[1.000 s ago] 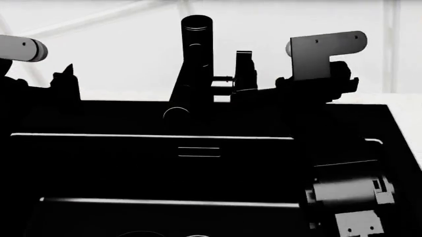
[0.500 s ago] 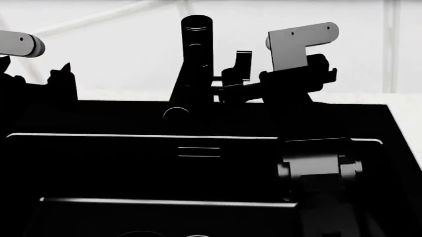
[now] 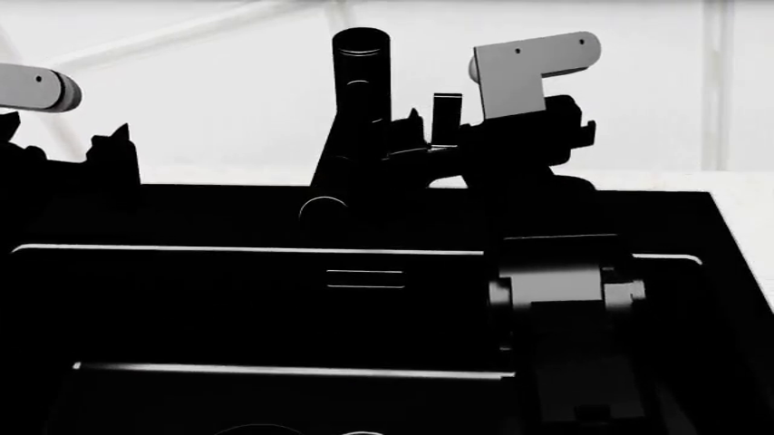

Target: Pick the pan and sponge and place them into the sink. Then turn on the water.

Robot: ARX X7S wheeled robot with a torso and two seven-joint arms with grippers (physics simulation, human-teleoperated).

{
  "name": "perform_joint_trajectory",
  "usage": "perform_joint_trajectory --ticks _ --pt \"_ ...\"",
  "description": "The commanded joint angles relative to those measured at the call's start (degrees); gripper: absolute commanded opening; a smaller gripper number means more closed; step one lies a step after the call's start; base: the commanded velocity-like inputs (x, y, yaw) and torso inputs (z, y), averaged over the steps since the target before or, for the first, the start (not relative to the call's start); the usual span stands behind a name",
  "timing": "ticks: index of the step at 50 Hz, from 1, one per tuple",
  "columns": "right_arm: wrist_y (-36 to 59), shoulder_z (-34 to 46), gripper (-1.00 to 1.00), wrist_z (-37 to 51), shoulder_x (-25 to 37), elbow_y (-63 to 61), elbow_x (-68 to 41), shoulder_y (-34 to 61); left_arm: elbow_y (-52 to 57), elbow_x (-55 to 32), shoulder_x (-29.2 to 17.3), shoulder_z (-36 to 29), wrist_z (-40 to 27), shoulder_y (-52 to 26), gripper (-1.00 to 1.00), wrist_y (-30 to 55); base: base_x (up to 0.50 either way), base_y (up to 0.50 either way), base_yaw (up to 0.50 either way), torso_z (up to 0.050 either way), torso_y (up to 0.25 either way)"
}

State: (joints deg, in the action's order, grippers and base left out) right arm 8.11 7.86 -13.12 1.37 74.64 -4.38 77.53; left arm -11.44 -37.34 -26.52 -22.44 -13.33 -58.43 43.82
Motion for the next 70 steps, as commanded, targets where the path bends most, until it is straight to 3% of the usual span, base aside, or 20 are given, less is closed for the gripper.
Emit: perform_joint_trajectory --ticks 1,12,54,70 --pt "1.1 -3.8 1.0 0.6 -0.3 0.3 2.5 0.3 0.1 -0.5 -0.4 0.3 0.1 0.4 1.0 0.2 0.0 0.0 0.0 0.0 0.0" --pt "0.8 -4.8 1.0 0.5 -0.3 0.3 3.5 0.6 1.0 1.5 -0.2 -0.9 0.9 -0.1 1.0 -3.1 0.0 0.0 0.0 0.0 0.0" --pt "2.5 -5.2 1.0 0.8 -0.6 0.3 3.7 5.0 0.7 1.9 -0.6 -2.0 1.6 -0.3 1.0 -3.5 0.0 0.0 0.0 0.003 -0.037" --pt "2.6 -5.2 1.0 0.8 -0.6 0.3 3.6 5.6 0.7 2.2 -0.6 -2.2 1.3 -1.1 1.0 -3.5 0.0 0.0 0.0 0.007 -0.127"
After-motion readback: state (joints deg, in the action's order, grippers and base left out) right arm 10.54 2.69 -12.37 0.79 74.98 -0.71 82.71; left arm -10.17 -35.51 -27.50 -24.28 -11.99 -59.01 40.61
